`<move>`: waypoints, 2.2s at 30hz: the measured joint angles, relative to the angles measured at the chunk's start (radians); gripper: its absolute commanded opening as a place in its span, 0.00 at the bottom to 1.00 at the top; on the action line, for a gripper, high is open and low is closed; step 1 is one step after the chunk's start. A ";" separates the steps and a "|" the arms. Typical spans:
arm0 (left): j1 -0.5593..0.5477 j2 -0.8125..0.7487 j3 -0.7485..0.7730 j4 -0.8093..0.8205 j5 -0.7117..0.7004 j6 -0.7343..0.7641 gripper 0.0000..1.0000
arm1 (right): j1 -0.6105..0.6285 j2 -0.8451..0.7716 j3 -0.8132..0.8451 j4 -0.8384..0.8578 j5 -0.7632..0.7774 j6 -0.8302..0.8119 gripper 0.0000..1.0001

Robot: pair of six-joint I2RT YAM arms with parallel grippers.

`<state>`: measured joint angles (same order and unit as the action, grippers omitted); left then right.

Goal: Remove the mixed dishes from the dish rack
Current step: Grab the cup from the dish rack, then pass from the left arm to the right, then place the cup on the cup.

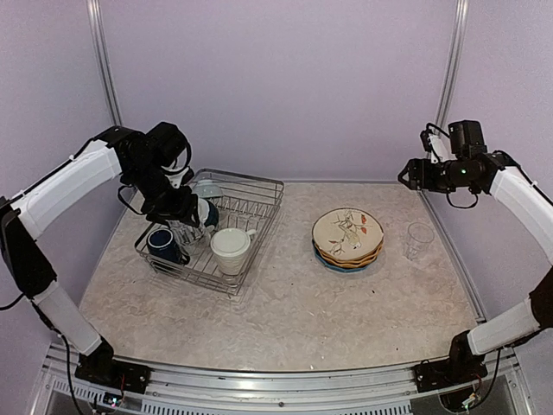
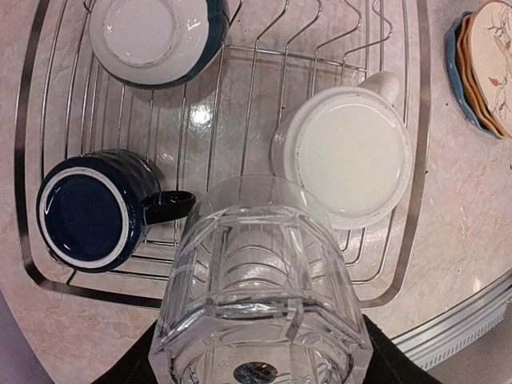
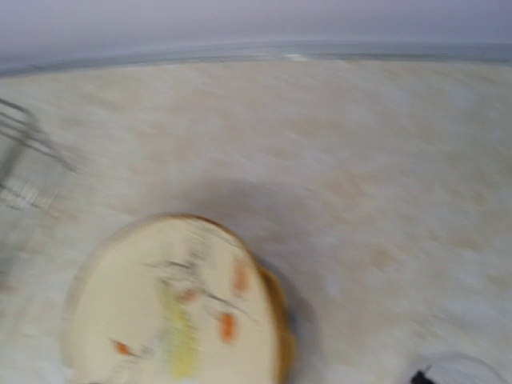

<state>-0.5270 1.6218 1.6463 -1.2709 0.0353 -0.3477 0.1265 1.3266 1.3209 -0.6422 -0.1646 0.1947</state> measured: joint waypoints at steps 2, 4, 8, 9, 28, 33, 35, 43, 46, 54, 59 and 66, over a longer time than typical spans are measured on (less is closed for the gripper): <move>0.005 -0.027 0.018 0.000 0.008 -0.008 0.21 | 0.021 -0.002 -0.005 0.042 -0.040 0.026 0.83; 0.011 -0.053 0.027 0.006 0.027 -0.015 0.21 | 0.052 -0.005 -0.023 0.098 -0.087 0.060 0.84; 0.037 -0.107 0.026 0.082 0.117 -0.038 0.21 | 0.134 -0.005 -0.085 0.247 -0.198 0.163 0.87; 0.047 -0.125 0.016 0.131 0.156 -0.049 0.21 | 0.159 0.000 -0.100 0.291 -0.227 0.192 0.87; 0.066 -0.063 -0.321 1.306 0.734 -0.603 0.16 | 0.470 0.371 -0.050 1.130 -0.579 0.755 0.82; 0.013 0.005 -0.297 1.400 0.767 -0.665 0.16 | 0.481 0.385 -0.031 1.196 -0.601 0.805 0.68; 0.002 0.029 -0.278 1.426 0.778 -0.682 0.16 | 0.482 0.388 -0.027 1.220 -0.607 0.819 0.57; -0.008 0.082 -0.243 1.484 0.799 -0.719 0.20 | 0.478 0.399 -0.028 1.284 -0.622 0.857 0.01; -0.009 0.091 -0.243 1.494 0.807 -0.722 0.38 | 0.472 0.395 -0.048 1.322 -0.635 0.880 0.00; -0.029 0.079 -0.214 1.333 0.758 -0.586 0.99 | 0.415 0.315 -0.100 1.220 -0.646 0.794 0.00; -0.012 0.018 -0.200 1.112 0.668 -0.427 0.99 | 0.283 0.198 -0.119 0.914 -0.514 0.592 0.00; -0.010 -0.009 -0.074 0.803 0.543 -0.227 0.99 | 0.230 0.061 -0.032 0.329 -0.086 0.213 0.00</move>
<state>-0.5369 1.6131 1.5719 -0.4679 0.5781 -0.5743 0.3565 1.3872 1.2892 -0.3130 -0.2508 0.4076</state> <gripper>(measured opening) 0.989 0.034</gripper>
